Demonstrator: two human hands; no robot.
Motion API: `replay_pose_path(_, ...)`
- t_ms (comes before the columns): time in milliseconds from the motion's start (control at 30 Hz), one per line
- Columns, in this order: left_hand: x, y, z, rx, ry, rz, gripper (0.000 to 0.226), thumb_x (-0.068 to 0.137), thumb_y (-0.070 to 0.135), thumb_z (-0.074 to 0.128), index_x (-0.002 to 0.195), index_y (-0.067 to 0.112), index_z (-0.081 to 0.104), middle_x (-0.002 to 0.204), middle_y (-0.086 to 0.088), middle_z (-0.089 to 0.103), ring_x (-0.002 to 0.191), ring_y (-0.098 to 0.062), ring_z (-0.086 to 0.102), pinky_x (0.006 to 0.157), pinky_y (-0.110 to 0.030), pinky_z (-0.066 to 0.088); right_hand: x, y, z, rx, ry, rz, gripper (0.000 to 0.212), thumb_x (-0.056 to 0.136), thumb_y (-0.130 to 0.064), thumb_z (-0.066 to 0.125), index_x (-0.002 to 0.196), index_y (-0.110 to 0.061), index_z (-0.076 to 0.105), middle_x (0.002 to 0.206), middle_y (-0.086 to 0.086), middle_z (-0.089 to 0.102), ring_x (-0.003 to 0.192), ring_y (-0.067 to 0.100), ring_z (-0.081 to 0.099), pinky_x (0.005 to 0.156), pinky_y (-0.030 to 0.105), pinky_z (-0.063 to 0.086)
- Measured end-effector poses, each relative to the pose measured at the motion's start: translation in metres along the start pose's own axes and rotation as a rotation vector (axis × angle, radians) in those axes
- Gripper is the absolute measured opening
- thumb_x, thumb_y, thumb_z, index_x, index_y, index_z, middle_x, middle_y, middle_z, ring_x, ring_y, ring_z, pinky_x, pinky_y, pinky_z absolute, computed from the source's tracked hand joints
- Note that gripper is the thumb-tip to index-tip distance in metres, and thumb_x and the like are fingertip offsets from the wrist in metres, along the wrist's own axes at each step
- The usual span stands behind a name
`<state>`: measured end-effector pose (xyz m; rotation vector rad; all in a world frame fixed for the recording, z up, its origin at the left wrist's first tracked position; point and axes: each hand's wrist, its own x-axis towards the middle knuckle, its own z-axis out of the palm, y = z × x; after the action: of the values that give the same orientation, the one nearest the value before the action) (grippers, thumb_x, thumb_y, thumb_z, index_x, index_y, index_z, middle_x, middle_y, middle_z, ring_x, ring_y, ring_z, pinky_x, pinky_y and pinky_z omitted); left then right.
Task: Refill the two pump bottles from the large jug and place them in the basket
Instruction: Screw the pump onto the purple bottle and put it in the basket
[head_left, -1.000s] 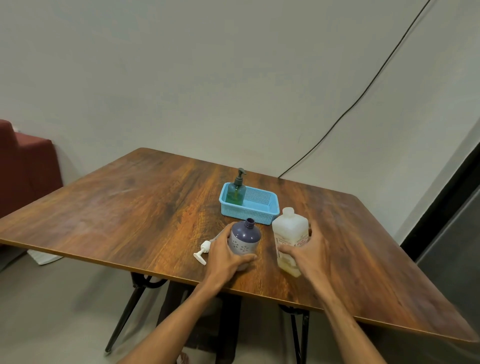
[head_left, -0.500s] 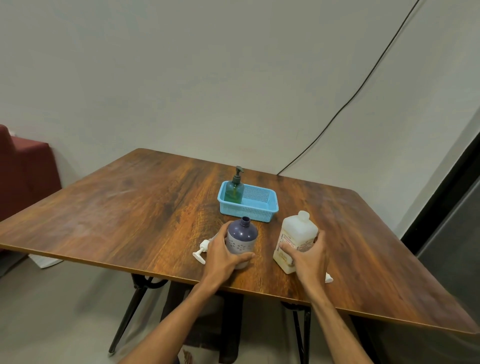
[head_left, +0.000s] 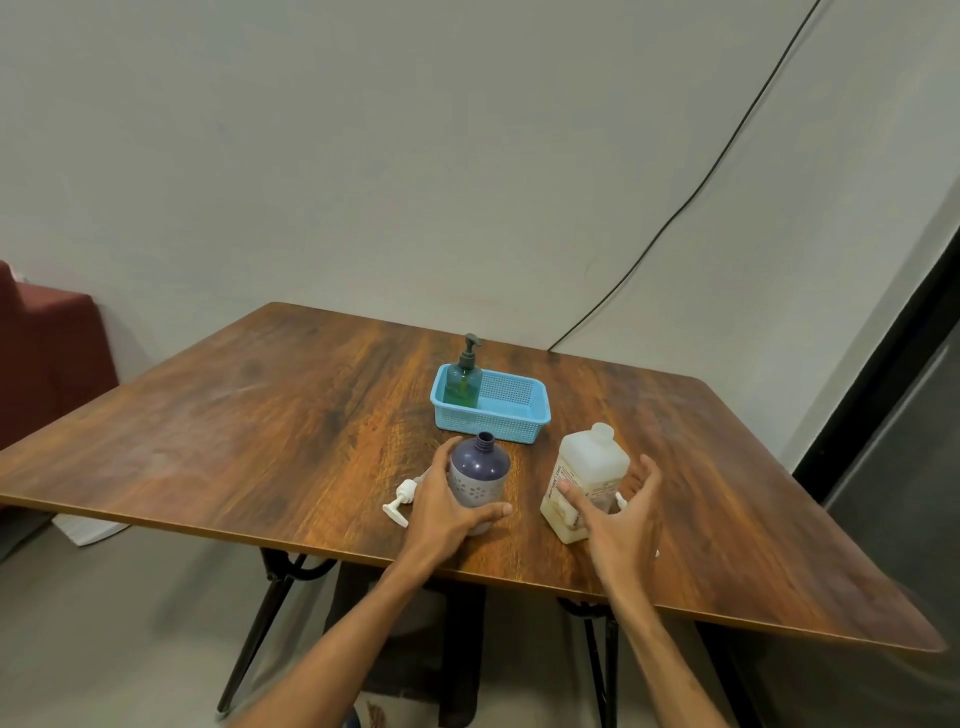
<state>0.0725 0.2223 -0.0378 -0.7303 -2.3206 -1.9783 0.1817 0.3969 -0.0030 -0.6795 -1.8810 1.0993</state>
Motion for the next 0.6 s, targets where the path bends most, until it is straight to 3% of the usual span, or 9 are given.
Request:
replay_pose_path(100, -0.001, 0.008, -0.006, 0.008, 0.002, -0.005, 0.119, 0.053, 0.046, 0.096, 0.151, 0.03, 0.029, 0.138, 0.015, 0.047, 0.126, -0.004, 0.046, 0.105, -0.028, 0.041, -0.011, -0.015, -0.003, -0.033, 0.118, -0.089, 0.09, 0.073, -0.037, 0.085, 0.145, -0.025, 0.032, 0.146, -0.001, 0.043, 0.13, 0.015, 0.043, 0.099, 0.037, 0.044)
replay_pose_path(233, -0.004, 0.011, -0.024, 0.009, -0.018, 0.038, 0.114, 0.057, 0.045, 0.094, 0.15, 0.034, 0.03, 0.134, 0.018, 0.048, 0.124, -0.002, 0.048, 0.103, -0.025, 0.042, -0.034, -0.033, 0.001, 0.037, 0.212, -0.256, 0.066, 0.078, -0.032, 0.081, 0.132, -0.021, 0.045, 0.13, -0.006, 0.048, 0.121, 0.007, 0.048, 0.087, 0.033, 0.056)
replay_pose_path(367, -0.011, 0.009, -0.049, 0.046, -0.056, 0.067, 0.107, 0.056, 0.052, 0.084, 0.149, 0.037, 0.033, 0.142, 0.01, 0.05, 0.131, -0.004, 0.047, 0.107, -0.03, 0.04, -0.057, -0.041, 0.021, 0.095, 0.105, -0.332, 0.045, 0.08, -0.026, 0.079, 0.116, -0.026, 0.051, 0.11, -0.015, 0.053, 0.105, 0.009, 0.054, 0.082, 0.035, 0.056)
replay_pose_path(467, -0.012, 0.0, -0.064, 0.12, -0.076, 0.02, 0.098, 0.059, 0.047, 0.08, 0.147, 0.034, 0.038, 0.146, 0.008, 0.047, 0.134, -0.007, 0.045, 0.111, -0.035, 0.037, -0.066, -0.038, 0.04, 0.097, -0.064, -0.251, 0.053, 0.077, -0.028, 0.082, 0.12, -0.028, 0.051, 0.109, -0.015, 0.054, 0.106, 0.005, 0.053, 0.087, 0.03, 0.053)
replay_pose_path(600, -0.006, -0.021, -0.07, 0.312, -0.008, -0.099, 0.083, 0.075, 0.031, 0.083, 0.146, 0.03, 0.042, 0.147, 0.002, 0.048, 0.13, -0.013, 0.049, 0.111, -0.04, 0.043, -0.067, -0.024, 0.064, 0.032, -0.236, -0.096, 0.088, 0.068, -0.034, 0.087, 0.139, -0.029, 0.035, 0.135, -0.008, 0.047, 0.126, 0.009, 0.044, 0.103, 0.038, 0.046)
